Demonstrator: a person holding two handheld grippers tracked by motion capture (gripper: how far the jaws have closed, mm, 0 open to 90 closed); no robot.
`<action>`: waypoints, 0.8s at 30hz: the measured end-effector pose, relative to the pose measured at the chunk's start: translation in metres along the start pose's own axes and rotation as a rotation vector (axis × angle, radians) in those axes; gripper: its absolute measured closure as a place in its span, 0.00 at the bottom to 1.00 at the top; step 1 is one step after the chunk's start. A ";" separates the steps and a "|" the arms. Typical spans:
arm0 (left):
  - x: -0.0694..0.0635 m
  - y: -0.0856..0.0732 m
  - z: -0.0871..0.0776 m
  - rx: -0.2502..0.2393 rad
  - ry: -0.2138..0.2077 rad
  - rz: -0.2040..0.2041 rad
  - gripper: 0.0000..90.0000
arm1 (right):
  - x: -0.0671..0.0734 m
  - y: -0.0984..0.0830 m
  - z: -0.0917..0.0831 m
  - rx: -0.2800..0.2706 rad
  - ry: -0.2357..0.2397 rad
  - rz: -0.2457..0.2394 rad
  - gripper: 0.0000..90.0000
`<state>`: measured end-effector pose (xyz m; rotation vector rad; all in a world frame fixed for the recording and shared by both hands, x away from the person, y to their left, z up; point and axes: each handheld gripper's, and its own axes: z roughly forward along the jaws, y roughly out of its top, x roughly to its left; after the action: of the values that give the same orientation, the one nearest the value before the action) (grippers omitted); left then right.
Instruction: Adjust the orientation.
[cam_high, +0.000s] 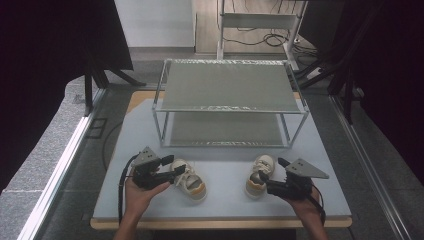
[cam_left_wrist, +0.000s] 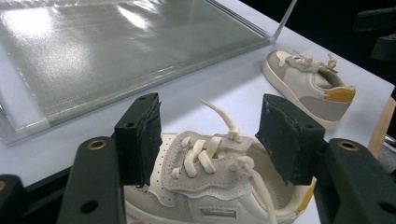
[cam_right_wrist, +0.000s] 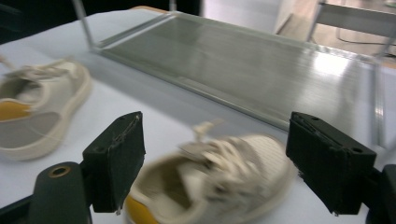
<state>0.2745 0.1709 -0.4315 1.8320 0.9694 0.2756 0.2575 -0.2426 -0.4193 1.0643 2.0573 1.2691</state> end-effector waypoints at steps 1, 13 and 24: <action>0.001 -0.001 0.001 0.005 0.000 -0.003 0.43 | 0.008 0.004 0.007 0.002 0.024 -0.019 0.23; 0.007 -0.003 -0.007 -0.013 0.004 -0.032 0.43 | 0.060 0.022 0.046 0.021 0.198 -0.080 0.32; 0.008 -0.006 -0.007 -0.003 0.005 -0.035 0.43 | 0.101 0.003 0.085 0.142 0.287 -0.137 0.43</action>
<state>0.2731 0.1825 -0.4350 1.8105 1.0027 0.2609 0.2639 -0.1156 -0.4551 0.8203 2.4212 1.2824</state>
